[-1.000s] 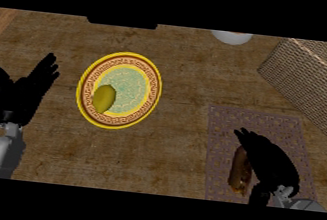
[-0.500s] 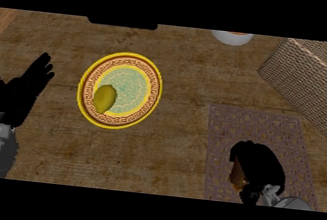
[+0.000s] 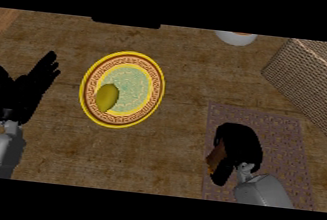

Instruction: Pick the sweet potato from the placemat and place it in the basket

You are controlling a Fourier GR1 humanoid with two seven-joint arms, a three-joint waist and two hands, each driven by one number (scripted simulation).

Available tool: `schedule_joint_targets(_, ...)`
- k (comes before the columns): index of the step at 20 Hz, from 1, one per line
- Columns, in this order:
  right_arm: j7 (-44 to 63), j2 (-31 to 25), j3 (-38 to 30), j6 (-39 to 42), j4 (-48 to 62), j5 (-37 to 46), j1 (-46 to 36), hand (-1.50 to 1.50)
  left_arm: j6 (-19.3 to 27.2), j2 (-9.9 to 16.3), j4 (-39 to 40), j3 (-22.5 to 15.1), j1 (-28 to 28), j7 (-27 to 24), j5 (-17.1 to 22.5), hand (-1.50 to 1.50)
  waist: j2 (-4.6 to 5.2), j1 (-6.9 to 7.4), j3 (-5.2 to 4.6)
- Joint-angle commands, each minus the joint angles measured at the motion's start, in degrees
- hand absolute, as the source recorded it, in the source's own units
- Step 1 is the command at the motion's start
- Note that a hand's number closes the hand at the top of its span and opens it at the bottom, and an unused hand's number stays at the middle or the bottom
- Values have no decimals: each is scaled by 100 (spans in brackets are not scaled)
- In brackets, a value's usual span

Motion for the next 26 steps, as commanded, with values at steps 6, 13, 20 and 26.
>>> schedule_joint_targets(6, 1669, 758, -295, -2760, 1683, -809, -1768, 150, -67, -137, -45, -220, -145, 70, -36, 0, 99, 392, 33)
schedule_joint_targets(13, 1653, 767, 226, -4767, 1800, -1881, -2780, 150, 70, -239, 215, -237, -246, -132, -169, 0, 66, 316, 27)
schedule_joint_targets(20, 1843, 769, 570, -6173, 1976, -1210, -3680, 150, -130, -28, 177, -31, -161, 48, 41, 0, -9, 61, 14)
schedule_joint_targets(26, 3106, 769, 134, -5880, 2550, -457, -5046, 150, 0, 15, 408, 30, -295, -14, -101, 0, -10, -35, 10)
